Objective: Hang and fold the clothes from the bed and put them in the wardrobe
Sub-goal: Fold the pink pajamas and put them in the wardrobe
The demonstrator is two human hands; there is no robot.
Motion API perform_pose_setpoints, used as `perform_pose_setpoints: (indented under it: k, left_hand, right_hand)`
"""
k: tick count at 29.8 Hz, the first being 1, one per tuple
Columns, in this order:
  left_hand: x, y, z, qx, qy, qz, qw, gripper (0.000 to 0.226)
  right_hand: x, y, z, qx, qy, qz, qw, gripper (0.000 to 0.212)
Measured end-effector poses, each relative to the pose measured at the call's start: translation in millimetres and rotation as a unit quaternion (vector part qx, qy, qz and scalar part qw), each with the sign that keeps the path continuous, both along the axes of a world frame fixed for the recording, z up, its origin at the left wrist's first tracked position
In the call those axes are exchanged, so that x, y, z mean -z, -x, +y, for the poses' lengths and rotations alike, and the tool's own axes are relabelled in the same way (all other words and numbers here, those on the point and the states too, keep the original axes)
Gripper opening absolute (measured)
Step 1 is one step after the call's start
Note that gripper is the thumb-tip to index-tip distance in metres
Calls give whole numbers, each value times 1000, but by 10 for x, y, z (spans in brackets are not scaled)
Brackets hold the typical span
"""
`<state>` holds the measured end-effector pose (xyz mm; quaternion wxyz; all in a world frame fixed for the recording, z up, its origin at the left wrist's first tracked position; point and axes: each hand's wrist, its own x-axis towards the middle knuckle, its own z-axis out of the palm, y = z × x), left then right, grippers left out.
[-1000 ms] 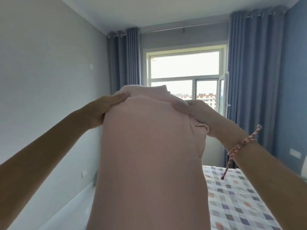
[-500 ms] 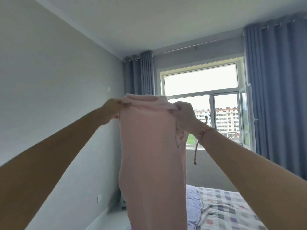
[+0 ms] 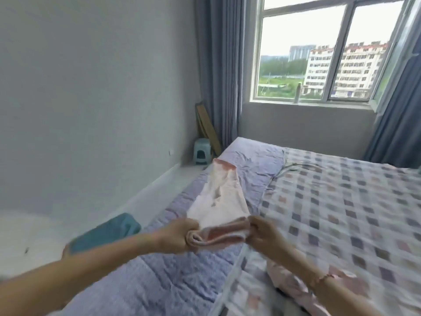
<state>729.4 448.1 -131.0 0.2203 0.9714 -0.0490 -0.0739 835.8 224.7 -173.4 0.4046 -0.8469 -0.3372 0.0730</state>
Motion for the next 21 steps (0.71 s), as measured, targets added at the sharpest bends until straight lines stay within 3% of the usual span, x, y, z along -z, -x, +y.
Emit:
perform_pose_setpoints:
  k: [2,6,7,9,10,11,12,13,15,18,21]
  left_hand:
    - [820,374,-166,-42,8,71,997,41]
    - [1641,986,-393,-73,45,177,980,27]
    - [1719,1132,-480,-59,43,210,975,26]
    - [1861,1328,-657,-23,42,270,962,17]
    - [1864,1339,-685,-5,38,293,955,12]
    - [1967,1361,-758,4,43,326,944,10]
    - [1972,1363,-750,10,41,328,944,11]
    - [1966,1338,-728,2,49,327,944,15]
    - [1998,1050,-613,-28,92,337,937,13]
    - [1933,504,-384,-91,170,308,932,11]
    - [1973,-191,-127,-148,218,274,925,17]
  right_hand:
    - [883,337,-213,0,55,86,995,33]
    - [1812,860,-507,-87,168,153,970,12]
    - [2020,971,-622,-117,231,115,959,19]
    - [2382,1248,-782,-148,252,204,934,40]
    - [2270,1346,-800,-179,251,288,906,47]
    - [2213,1403,-858,-214,270,310,886,38]
    - [2051,1408,-833,-190,280,292,895,22]
    - [1957,1352,-801,-191,285,212,915,11]
    - [1923,1009,-763,-184,267,185,928,11]
    - [1853,407,-583,-147,213,263,929,10]
    - [1835,-260,-239,-102,187,254,943,19]
